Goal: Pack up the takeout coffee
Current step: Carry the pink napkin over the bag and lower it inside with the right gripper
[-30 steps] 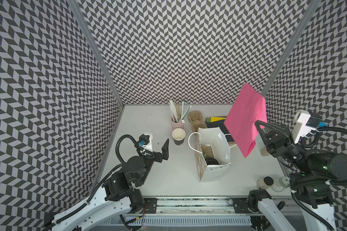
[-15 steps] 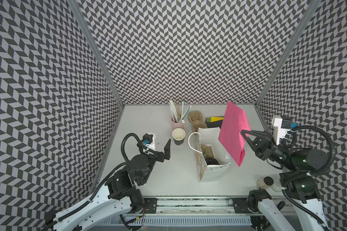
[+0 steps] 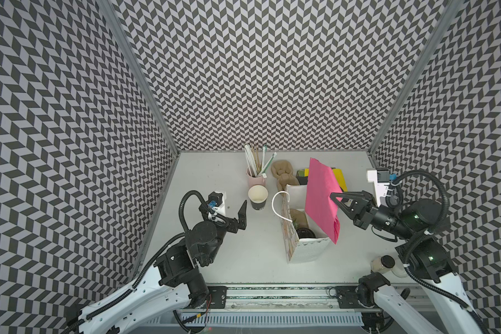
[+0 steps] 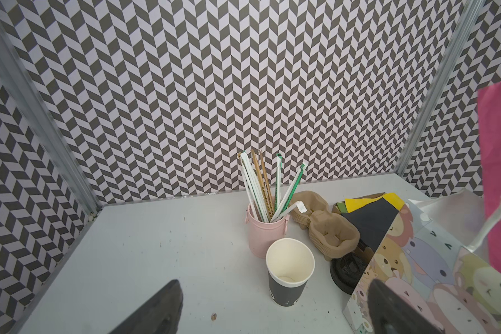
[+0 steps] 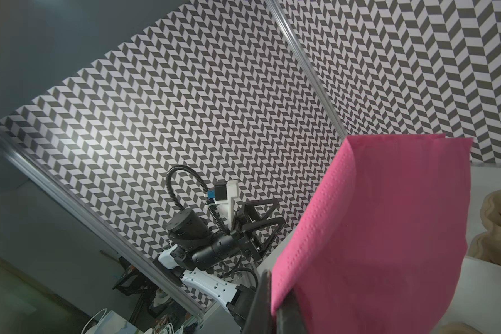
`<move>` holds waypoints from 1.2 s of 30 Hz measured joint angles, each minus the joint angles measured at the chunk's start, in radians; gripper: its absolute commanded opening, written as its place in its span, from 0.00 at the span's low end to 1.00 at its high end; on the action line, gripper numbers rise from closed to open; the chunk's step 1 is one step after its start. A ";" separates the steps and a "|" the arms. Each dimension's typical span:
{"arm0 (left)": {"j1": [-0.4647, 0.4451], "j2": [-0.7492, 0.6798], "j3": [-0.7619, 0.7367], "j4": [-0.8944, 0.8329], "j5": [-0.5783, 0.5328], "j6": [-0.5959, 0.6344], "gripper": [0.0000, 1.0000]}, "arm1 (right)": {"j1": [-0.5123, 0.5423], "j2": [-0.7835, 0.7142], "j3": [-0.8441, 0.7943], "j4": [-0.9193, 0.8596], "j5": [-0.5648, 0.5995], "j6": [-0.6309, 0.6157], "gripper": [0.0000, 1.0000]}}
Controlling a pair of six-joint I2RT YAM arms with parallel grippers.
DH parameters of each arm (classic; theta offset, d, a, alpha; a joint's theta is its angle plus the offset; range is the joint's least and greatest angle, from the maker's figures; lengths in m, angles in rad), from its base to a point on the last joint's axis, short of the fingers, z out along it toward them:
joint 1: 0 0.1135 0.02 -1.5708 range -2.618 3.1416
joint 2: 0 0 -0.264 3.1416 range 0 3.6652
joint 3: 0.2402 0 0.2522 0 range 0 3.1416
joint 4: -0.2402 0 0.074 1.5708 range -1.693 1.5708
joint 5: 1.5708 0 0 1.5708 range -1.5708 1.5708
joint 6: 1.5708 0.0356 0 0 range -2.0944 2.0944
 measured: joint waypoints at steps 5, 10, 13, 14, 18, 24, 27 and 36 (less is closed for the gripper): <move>0.000 -0.010 0.000 0.000 0.003 0.000 1.00 | 0.147 0.030 -0.012 -0.064 0.178 -0.024 0.00; 0.000 -0.019 0.000 0.000 0.006 0.000 1.00 | 0.176 0.043 -0.041 -0.114 0.319 -0.024 0.00; 0.000 -0.019 0.000 0.000 0.011 0.000 1.00 | 0.181 0.067 -0.055 -0.140 0.374 -0.024 0.00; 0.000 -0.019 0.000 0.000 0.012 0.000 1.00 | 0.185 0.076 -0.056 -0.150 0.388 -0.024 0.00; 0.000 -0.020 0.000 0.000 0.014 0.000 1.00 | 0.214 0.122 -0.058 -0.211 0.455 -0.030 0.00; 0.000 -0.021 0.000 0.000 0.014 0.000 1.00 | 0.290 0.154 -0.058 -0.255 0.536 -0.037 0.00; 0.000 -0.020 0.000 0.000 0.014 0.000 1.00 | 0.365 0.183 -0.058 -0.276 0.601 -0.035 0.00; 0.000 -0.020 0.000 0.000 0.014 0.000 1.00 | 0.462 0.208 -0.045 -0.329 0.762 -0.023 0.03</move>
